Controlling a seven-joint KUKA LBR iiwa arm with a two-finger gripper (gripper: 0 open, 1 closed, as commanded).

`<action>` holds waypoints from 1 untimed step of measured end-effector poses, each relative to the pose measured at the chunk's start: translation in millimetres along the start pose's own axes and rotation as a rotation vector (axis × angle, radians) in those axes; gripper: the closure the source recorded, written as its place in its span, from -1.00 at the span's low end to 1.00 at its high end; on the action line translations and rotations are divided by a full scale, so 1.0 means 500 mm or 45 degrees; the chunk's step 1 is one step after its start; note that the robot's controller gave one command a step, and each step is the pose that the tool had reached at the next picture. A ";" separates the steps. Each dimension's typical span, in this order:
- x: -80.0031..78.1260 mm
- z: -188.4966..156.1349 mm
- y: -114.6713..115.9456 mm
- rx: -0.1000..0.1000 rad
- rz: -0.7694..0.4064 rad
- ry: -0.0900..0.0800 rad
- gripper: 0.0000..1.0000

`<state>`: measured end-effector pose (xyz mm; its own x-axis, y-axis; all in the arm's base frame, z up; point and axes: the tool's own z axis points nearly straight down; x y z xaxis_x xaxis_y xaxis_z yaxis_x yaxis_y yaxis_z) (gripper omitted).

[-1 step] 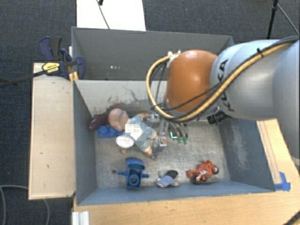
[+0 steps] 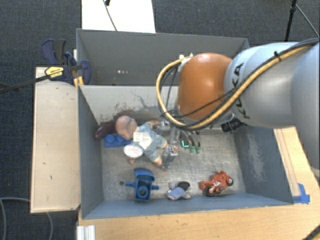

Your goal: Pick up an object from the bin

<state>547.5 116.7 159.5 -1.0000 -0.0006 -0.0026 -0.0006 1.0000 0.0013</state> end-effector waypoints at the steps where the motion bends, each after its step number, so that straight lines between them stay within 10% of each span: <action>1: -0.041 0.157 -0.008 -0.002 -0.066 -0.012 1.00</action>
Offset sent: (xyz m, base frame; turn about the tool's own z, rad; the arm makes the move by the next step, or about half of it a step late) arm 0.0000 0.0000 0.0000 0.0000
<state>568.1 113.0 80.9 -0.9985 -0.0527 -0.0124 -0.0527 0.9986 0.0027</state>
